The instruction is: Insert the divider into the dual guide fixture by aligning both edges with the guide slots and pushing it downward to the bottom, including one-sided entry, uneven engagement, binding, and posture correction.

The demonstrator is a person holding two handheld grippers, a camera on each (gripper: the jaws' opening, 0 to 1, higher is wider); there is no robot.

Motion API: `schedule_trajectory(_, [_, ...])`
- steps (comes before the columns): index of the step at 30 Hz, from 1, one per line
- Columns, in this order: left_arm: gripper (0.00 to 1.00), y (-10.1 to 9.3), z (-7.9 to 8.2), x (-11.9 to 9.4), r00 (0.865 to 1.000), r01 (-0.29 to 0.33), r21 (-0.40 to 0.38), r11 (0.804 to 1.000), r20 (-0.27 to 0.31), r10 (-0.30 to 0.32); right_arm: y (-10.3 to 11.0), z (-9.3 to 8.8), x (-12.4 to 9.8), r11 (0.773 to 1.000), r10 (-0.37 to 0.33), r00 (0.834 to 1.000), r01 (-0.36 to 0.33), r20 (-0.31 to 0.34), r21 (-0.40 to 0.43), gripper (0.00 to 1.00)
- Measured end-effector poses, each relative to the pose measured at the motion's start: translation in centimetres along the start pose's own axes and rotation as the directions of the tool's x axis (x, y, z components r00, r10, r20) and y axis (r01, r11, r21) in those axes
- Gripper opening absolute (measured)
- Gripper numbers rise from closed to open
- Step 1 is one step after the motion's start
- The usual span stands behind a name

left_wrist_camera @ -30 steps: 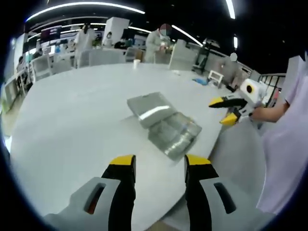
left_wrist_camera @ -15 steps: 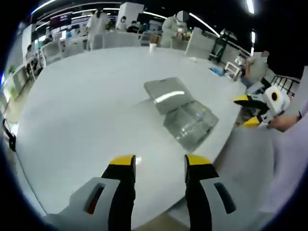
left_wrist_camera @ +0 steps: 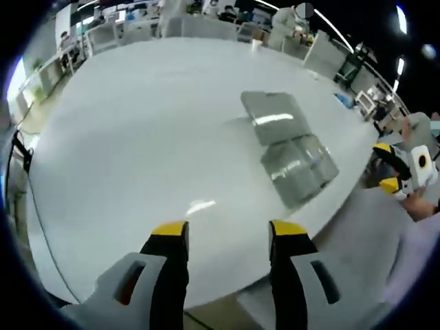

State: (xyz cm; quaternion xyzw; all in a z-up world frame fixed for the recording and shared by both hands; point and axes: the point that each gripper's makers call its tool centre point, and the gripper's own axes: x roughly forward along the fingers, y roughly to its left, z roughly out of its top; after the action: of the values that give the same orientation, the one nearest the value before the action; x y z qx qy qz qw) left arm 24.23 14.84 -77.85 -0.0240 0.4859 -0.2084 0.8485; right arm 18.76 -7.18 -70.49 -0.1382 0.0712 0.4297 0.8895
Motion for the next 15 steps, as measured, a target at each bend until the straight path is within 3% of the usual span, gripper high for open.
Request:
schedule_trajectory(4, [0.52, 0.7, 0.3, -0.1, 0.999, -0.033, -0.092, 0.995, 0.003, 0.034, -0.1, 0.1, -0.1, 1.000, -0.006, 1.000, 0.006, 0.008, 0.004, 0.30])
schedule_trajectory(8, [0.53, 0.3, -0.1, 0.4, 0.998, -0.039, -0.174, 0.984, -0.046, 0.031, 0.0, 0.3, -0.2, 1.000, 0.000, 1.000, 0.000, 0.020, 0.007, 0.29])
schedule_trajectory(15, [0.55, -0.4, -0.6, 2.0, 0.990, -0.084, -0.186, 0.979, -0.128, 0.061, -0.1, 0.6, -0.4, 1.000, -0.004, 0.999, 0.003, 0.040, 0.013, 0.28])
